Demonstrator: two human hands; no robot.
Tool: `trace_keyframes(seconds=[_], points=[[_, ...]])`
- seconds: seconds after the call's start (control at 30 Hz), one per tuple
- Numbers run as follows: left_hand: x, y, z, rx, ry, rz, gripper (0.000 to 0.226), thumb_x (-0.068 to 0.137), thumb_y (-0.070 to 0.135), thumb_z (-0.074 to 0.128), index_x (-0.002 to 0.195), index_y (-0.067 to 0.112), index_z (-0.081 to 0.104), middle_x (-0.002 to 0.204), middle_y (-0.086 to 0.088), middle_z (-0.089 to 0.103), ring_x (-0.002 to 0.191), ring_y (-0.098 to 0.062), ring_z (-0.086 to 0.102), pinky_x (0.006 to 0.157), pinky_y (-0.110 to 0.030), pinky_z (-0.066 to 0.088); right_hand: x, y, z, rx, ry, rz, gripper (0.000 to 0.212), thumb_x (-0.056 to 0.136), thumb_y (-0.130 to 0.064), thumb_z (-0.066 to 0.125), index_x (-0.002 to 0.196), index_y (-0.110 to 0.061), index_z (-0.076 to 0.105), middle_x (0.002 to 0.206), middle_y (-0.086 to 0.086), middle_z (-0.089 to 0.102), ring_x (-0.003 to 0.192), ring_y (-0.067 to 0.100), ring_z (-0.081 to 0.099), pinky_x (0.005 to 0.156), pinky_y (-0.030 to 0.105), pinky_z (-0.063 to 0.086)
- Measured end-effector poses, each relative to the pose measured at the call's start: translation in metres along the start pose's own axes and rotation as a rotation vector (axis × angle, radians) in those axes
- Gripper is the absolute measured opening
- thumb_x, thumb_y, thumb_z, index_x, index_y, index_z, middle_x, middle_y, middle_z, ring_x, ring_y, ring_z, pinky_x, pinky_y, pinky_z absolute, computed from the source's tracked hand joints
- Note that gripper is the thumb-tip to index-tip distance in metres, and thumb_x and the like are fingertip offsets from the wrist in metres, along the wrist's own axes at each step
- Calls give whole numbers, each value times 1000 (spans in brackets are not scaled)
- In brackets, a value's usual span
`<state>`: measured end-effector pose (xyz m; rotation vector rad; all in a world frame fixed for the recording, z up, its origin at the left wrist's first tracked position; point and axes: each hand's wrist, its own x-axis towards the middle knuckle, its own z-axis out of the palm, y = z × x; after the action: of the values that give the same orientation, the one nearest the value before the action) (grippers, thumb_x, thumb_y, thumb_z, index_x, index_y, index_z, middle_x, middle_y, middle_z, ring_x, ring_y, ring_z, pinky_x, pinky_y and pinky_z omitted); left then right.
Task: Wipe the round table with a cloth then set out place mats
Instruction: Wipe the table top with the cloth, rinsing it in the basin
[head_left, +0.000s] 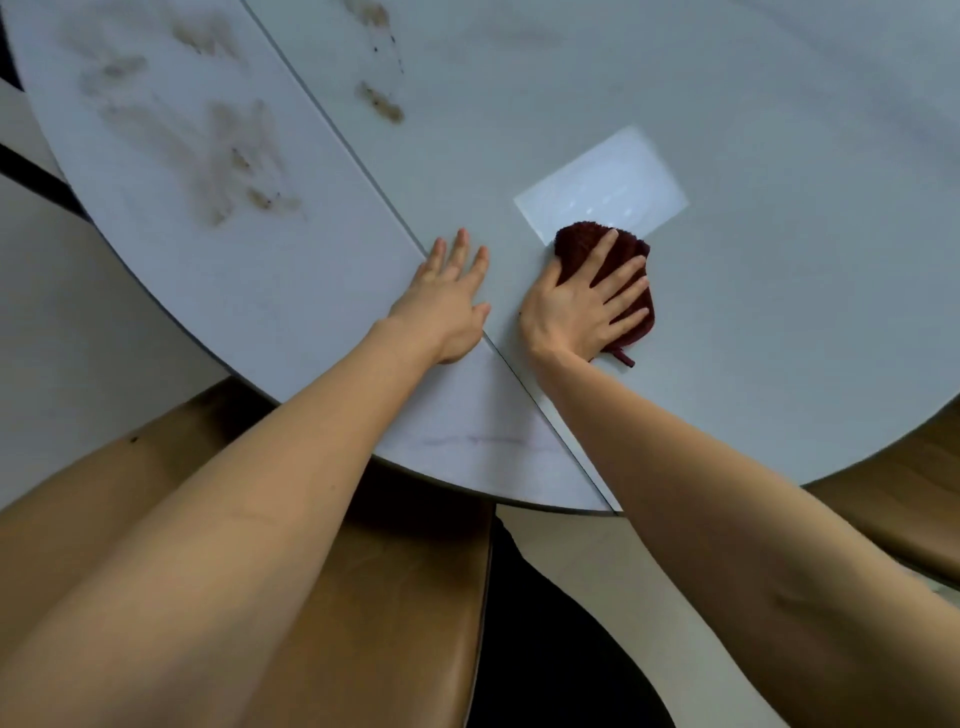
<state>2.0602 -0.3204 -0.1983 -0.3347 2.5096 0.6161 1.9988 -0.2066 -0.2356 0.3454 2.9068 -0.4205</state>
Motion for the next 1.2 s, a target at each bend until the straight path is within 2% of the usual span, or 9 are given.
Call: trace_keyframes(seconds=[0.13,0.37,0.53,0.7,0.9,1.03,1.1,1.13,1.2], points=[[-4,-2,3,-40,-18,5,63,104,32,27,153,20,-10,158,-4,-23,146,-25,-19,118,-34,-6,35,-35,2,-48,-51,-207,65,99,-47,28,155,-30,0,162,9,-4,149,27,-5,119,48,-6],[3,-8,1,-96,-7,-2,62,104,30,28,153,22,-10,158,-2,-24,145,-23,-21,117,-33,-7,120,-94,-5,-165,-193,-893,62,94,-42,35,153,-40,15,163,3,9,149,24,4,120,43,-1],[6,-15,1,-120,15,1,63,104,29,31,153,21,-8,158,-3,-23,145,-22,-21,117,-33,-8,126,-90,-10,-161,-305,-1089,64,89,-35,34,150,-44,21,162,-2,12,149,22,7,121,42,1],[1,-16,7,-83,110,-8,61,103,26,37,154,13,5,160,-8,-16,147,-25,-15,118,-35,-4,88,-28,-24,-58,-383,-1256,66,78,-37,31,144,-40,41,158,-5,28,147,18,21,120,40,11],[-4,-2,15,-62,132,-102,64,103,35,32,154,14,0,160,-10,-14,147,-27,-12,120,-36,-3,45,50,-40,135,-535,-1101,60,77,-34,29,128,-37,60,151,-14,39,144,9,27,119,30,12],[-28,9,34,-72,57,-121,65,103,39,31,154,11,3,160,-13,-11,147,-29,-11,121,-38,-2,2,105,-58,289,-651,-858,56,81,-30,34,130,-27,61,146,-12,45,139,6,31,117,25,15],[-50,12,41,-67,20,-132,64,103,40,30,154,10,5,160,-14,-10,147,-29,-11,121,-38,-1,-28,131,-66,350,-744,-608,54,81,-30,40,130,-25,61,142,-6,51,134,10,39,115,28,24],[-56,12,42,-85,4,-149,64,103,40,29,154,10,6,160,-14,-9,147,-29,-11,121,-39,-1,-40,137,-69,415,-812,-420,48,82,-34,44,124,-22,65,135,-2,57,126,15,48,108,32,33],[-77,17,41,-152,5,-174,62,104,40,29,154,8,10,160,-14,-4,148,-29,-8,120,-39,0,-64,151,-81,717,-926,19,31,85,-35,49,97,-13,68,103,9,66,90,22,62,79,33,47]])
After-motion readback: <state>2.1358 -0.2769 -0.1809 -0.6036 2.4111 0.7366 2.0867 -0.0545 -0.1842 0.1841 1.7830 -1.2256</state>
